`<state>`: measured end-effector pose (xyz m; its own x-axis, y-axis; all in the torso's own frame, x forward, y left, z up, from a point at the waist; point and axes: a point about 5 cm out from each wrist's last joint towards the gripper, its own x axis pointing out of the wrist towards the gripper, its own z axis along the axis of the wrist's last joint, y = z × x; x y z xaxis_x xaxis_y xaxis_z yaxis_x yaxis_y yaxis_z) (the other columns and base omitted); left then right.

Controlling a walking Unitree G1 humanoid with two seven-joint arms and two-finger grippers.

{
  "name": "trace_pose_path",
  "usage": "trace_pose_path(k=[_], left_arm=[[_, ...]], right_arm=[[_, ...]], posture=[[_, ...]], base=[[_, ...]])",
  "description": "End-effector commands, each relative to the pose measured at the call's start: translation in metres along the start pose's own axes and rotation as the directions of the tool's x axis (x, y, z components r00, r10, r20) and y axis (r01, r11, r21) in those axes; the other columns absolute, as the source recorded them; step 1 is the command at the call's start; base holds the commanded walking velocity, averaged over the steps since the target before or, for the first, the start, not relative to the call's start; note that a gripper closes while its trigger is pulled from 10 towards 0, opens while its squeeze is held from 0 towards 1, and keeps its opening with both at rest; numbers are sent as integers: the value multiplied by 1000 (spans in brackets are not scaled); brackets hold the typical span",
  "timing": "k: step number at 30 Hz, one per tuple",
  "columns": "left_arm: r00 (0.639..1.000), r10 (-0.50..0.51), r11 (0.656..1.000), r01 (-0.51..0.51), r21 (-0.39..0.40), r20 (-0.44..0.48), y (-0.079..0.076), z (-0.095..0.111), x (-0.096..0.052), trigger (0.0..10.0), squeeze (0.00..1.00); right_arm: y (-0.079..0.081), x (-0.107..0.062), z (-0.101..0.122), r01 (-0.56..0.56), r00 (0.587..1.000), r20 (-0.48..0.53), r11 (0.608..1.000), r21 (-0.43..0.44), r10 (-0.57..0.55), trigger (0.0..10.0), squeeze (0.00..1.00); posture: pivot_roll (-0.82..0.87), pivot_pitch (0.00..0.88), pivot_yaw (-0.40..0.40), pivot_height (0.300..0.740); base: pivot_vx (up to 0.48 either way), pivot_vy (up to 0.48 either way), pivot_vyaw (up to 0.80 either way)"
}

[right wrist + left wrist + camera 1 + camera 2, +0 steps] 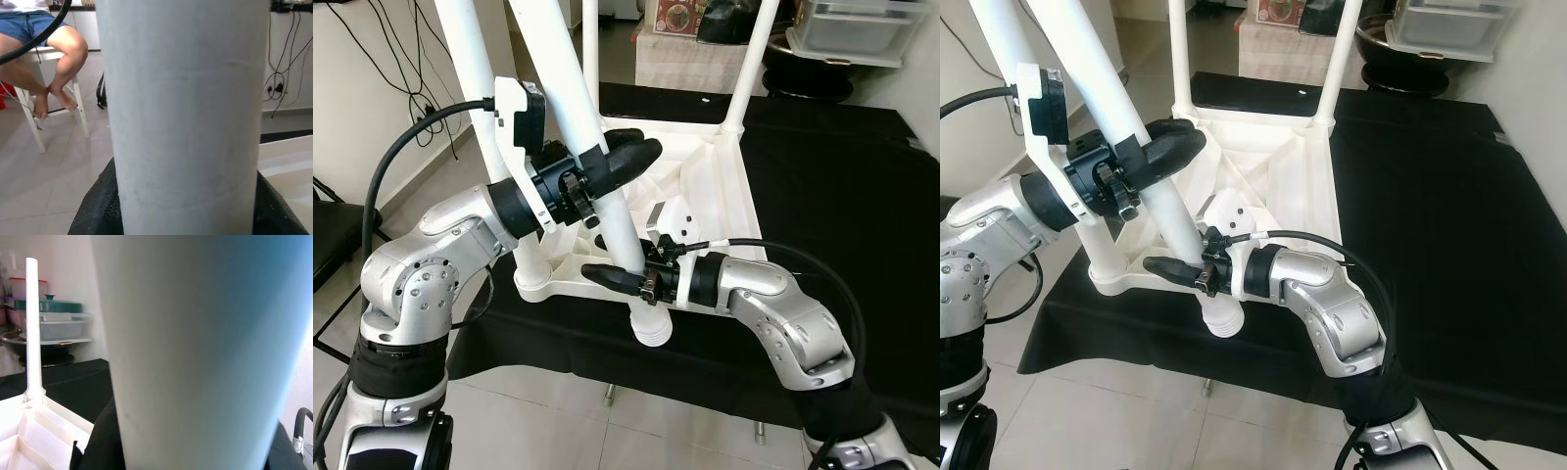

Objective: Building children table

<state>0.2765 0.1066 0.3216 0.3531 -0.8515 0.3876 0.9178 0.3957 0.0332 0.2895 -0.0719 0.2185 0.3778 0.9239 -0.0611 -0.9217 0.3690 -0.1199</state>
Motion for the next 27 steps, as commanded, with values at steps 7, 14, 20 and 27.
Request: trace_pose_path(k=[7, 14, 20, 27], left_arm=[[991, -83, 995, 78, 55, 102, -11, 14, 14, 0, 0], [989, -95, 994, 89, 57, 112, -11, 17, 15, 0, 0], [988, -101, 994, 95, 58, 114, -12, 17, 16, 0, 0], [987, -109, 993, 103, 56, 117, -13, 16, 19, 0, 0]], right_arm=[[19, 19, -6, -110, 994, -8, 994, 27, 110, 0, 0], [20, 19, -14, -99, 994, -50, 995, 22, 100, 10000, 0], [20, 20, -21, -80, 993, -86, 996, 25, 82, 10000, 1000], [23, 25, -34, -64, 986, -151, 998, 22, 67, 10000, 0]], posture=[[-32, 70, -12, 740], [-30, 64, -7, 740], [-27, 61, -8, 740], [-26, 61, -10, 740]], base=[[0, 0, 0], [0, 0, 0], [0, 0, 0], [0, 0, 0]])
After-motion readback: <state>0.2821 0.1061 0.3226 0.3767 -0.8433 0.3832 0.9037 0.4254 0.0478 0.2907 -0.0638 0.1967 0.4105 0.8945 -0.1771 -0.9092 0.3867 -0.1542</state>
